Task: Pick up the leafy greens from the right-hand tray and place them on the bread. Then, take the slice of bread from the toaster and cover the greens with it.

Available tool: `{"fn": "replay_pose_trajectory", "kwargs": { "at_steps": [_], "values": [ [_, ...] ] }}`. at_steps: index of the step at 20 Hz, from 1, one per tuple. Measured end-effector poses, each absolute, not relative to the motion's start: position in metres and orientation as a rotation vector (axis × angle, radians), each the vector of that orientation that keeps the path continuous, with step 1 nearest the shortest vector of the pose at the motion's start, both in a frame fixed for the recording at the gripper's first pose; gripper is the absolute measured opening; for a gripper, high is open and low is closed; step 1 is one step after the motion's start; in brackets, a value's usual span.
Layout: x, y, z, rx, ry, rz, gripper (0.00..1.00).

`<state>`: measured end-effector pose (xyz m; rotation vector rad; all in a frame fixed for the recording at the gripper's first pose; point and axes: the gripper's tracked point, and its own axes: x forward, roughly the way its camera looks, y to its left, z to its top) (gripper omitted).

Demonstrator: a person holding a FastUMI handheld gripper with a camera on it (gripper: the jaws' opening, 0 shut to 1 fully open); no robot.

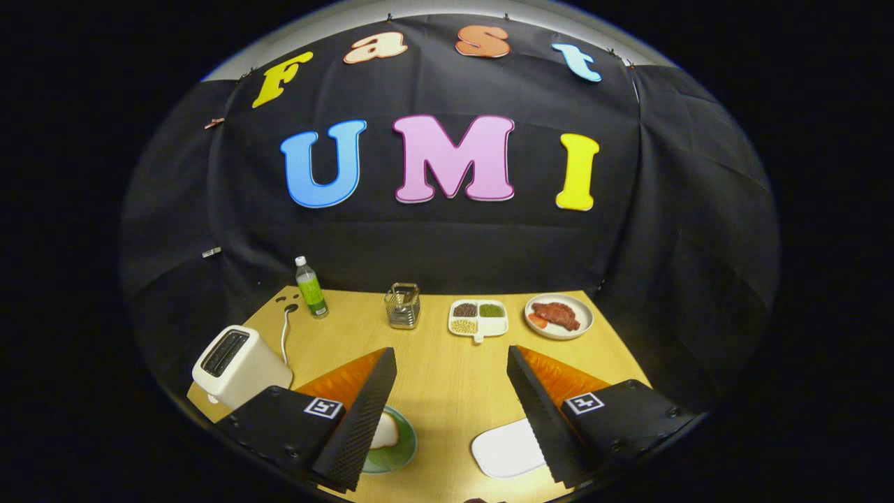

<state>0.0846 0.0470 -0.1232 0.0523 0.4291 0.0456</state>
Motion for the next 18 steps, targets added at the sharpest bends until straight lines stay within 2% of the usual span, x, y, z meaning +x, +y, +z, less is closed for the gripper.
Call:
{"fn": "replay_pose_trajectory", "kwargs": {
  "at_steps": [9, 18],
  "values": [
    [0.069, -0.036, -0.051, 0.037, 0.259, 0.05, 0.98],
    [0.047, -0.097, -0.038, 0.047, 0.196, 0.1, 0.98]
  ]
}}
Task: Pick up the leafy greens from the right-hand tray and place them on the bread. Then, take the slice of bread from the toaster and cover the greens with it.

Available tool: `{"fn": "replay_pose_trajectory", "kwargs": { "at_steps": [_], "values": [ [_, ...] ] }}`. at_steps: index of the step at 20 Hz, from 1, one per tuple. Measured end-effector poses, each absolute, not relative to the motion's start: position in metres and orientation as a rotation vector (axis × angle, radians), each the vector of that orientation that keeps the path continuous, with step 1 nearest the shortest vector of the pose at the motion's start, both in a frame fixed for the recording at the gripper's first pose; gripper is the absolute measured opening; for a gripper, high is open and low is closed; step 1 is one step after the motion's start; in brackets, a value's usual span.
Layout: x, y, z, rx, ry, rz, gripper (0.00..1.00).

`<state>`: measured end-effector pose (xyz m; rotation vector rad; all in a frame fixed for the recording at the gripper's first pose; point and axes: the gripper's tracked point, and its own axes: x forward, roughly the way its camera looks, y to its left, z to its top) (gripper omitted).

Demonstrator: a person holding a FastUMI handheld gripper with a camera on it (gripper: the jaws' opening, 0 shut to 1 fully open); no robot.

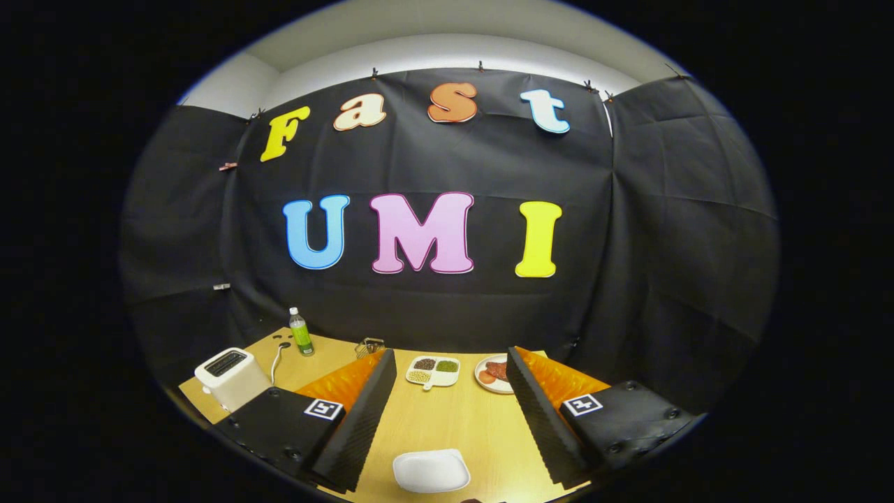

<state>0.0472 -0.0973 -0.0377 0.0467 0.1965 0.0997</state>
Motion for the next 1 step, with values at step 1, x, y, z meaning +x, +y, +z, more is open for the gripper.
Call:
{"fn": "replay_pose_trajectory", "kwargs": {
  "at_steps": [1],
  "values": [
    [0.047, -0.1005, -0.0413, 0.044, 0.199, 0.111, 0.98]
  ]
}}
